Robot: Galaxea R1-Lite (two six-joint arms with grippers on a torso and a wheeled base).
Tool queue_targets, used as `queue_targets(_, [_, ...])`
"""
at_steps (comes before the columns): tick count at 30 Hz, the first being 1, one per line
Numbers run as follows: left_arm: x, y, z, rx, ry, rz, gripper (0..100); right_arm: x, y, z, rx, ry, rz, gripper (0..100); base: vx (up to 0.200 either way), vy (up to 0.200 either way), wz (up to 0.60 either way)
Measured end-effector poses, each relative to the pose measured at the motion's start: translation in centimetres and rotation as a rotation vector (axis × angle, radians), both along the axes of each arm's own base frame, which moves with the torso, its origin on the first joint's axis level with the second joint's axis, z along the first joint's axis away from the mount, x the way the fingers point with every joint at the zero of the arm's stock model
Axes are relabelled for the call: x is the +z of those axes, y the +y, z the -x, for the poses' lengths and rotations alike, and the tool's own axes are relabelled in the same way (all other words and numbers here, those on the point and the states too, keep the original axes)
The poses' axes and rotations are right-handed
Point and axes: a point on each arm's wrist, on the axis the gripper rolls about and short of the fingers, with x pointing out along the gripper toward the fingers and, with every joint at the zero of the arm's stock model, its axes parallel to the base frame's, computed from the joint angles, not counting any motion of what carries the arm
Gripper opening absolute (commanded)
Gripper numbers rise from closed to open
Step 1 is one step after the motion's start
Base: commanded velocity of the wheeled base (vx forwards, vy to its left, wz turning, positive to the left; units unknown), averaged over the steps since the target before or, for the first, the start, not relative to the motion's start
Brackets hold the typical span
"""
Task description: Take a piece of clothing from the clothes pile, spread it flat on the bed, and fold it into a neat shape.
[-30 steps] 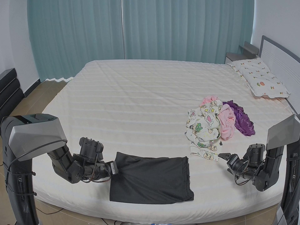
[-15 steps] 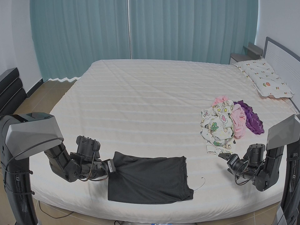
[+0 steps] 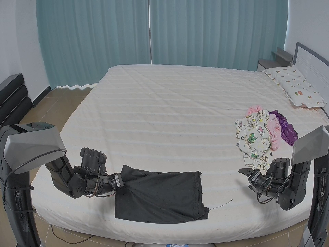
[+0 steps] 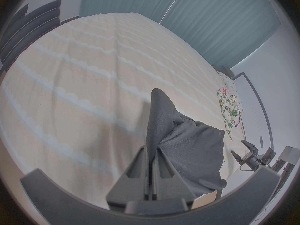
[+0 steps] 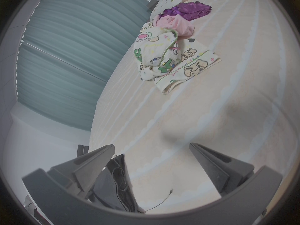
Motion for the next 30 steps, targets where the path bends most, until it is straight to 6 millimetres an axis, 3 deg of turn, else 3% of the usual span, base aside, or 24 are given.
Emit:
queue_targets(4, [-0.1, -0.1, 0.2, -0.004, 0.004, -0.002, 0, 0.0, -0.1, 0.0, -0.002, 0.000, 0.000, 100, -0.200, 0.000, 0.00])
queue_targets(25, [0.3, 0.3, -1.1, 0.052, -0.018, 0.029, 0, -0.1, 0.0, 0.0, 0.000, 0.003, 0.000, 100, 0.000, 0.000, 0.00])
queue_targets(30, [0.4, 0.8, -1.7, 0.070, -0.029, 0.031, 0, -0.1, 0.0, 0.0, -0.001, 0.004, 0.000, 100, 0.000, 0.200, 0.00])
